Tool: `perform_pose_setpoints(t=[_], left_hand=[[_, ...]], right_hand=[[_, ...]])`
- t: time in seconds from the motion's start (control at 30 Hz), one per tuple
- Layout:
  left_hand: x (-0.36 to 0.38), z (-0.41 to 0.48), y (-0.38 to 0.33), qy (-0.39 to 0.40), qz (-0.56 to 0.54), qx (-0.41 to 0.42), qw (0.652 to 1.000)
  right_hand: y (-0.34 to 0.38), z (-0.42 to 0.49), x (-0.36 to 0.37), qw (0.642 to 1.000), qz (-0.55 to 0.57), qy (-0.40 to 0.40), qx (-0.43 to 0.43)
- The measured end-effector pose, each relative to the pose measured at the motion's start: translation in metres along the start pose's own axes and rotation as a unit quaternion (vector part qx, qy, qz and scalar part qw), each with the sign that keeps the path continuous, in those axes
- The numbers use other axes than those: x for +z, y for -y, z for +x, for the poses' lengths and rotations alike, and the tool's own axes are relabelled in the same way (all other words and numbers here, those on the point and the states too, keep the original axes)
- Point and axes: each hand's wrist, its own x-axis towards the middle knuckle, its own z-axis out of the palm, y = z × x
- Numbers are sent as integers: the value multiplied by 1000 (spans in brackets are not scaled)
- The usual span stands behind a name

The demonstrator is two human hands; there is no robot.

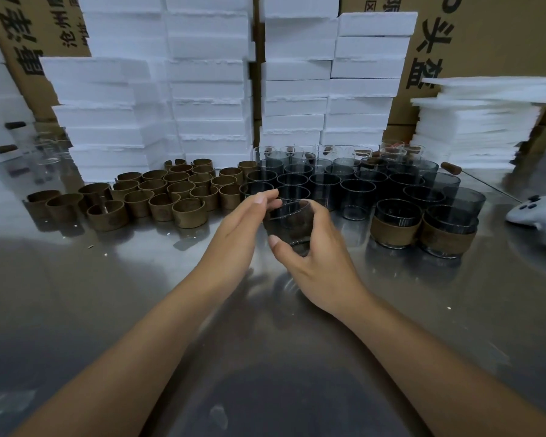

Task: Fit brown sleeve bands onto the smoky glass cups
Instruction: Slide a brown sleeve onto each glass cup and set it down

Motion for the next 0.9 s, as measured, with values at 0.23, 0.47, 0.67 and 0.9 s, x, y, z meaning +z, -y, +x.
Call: perform_pose_setpoints(t=[0.23,0.47,0.67,0.9], left_hand=[[2,2,-1,10,-3,14,1000],[8,-4,-11,34,-19,50,998],[14,-9,-19,40,-24,95,994],[15,-11,-21,35,-17,107,994]], right_hand=[[0,1,-1,1000,8,3,-8],[3,0,0,1000,4,20,-18],[2,2,-1,1000,2,1,3],[-1,5,-2,996,13,-67,54]])
